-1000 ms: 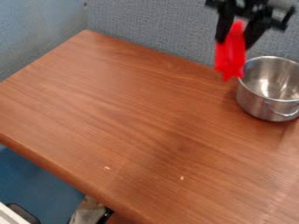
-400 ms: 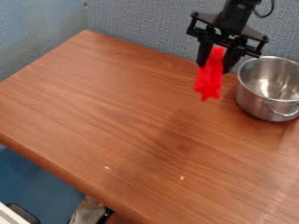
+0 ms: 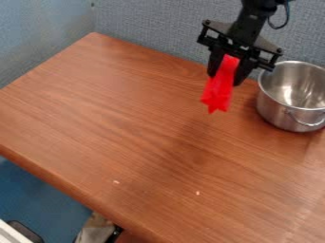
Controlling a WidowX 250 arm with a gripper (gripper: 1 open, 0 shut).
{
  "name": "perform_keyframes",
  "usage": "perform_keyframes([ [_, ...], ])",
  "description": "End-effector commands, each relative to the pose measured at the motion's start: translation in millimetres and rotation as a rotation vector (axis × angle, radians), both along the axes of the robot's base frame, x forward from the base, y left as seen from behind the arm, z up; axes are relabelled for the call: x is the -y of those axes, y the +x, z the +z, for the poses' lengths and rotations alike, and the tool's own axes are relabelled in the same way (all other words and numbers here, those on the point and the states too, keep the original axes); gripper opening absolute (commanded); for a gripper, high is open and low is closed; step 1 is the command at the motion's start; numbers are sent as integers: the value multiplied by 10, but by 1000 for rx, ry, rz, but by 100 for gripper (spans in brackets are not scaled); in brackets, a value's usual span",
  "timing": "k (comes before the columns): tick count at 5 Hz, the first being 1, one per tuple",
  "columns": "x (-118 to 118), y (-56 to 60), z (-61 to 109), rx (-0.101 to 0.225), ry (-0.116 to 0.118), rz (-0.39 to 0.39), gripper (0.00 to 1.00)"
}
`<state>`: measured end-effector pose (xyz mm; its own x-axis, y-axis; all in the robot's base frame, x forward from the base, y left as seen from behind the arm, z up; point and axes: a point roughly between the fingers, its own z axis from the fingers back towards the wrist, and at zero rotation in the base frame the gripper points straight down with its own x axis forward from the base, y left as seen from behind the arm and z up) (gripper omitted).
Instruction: Put the red object in the metal pot
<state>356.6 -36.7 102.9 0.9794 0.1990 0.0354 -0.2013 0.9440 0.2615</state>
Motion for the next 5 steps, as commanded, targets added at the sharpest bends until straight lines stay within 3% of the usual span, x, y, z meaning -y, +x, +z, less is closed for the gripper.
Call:
perform_keyframes([
  [1, -18, 68, 287, 83, -19, -128, 0],
  [2, 16, 112, 341, 104, -39, -244, 0],
  [4, 158, -61, 304, 179, -119, -324, 0],
  [5, 340, -177, 402, 142, -107, -267, 0],
])
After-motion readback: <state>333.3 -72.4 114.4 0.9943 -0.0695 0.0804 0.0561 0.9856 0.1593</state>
